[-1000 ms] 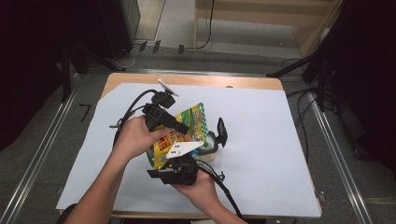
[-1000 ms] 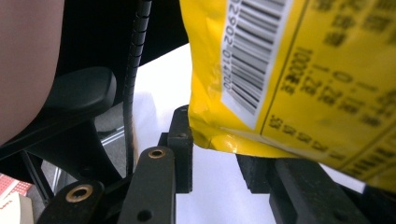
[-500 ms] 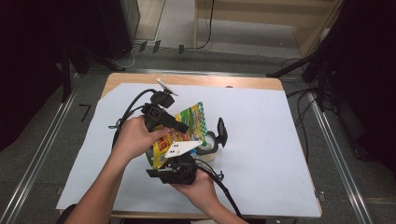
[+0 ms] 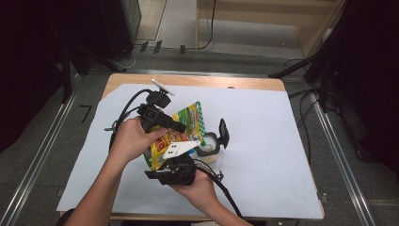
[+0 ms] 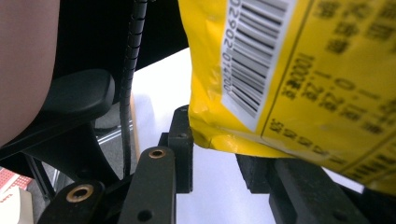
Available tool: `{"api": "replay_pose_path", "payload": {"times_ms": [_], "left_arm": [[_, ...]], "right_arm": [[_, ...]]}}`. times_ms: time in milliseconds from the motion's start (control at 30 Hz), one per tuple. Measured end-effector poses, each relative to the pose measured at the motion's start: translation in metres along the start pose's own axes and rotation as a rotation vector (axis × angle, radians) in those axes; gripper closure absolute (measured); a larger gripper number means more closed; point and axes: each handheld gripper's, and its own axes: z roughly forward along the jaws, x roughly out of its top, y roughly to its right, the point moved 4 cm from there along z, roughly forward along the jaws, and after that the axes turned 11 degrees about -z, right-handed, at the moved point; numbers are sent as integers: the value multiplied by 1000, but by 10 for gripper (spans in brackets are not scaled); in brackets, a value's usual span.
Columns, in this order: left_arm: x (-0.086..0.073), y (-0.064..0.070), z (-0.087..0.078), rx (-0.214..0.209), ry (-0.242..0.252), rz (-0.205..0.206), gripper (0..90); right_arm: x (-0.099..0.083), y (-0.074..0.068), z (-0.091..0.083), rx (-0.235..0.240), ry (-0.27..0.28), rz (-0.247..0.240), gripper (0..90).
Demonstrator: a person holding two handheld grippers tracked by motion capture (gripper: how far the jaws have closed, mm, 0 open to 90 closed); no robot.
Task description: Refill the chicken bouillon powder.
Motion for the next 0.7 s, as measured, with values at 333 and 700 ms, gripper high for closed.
{"api": "replay_pose_path", "payload": {"times_ms": [333,700], "left_arm": [[2,-2,2,-2,-4,-3,786],[3,-3,3,-11,-7,-10,780]], "right_arm": [[0,1,0,-4,-4,2,706],[0,1,0,-7,-11,8,707]]}}
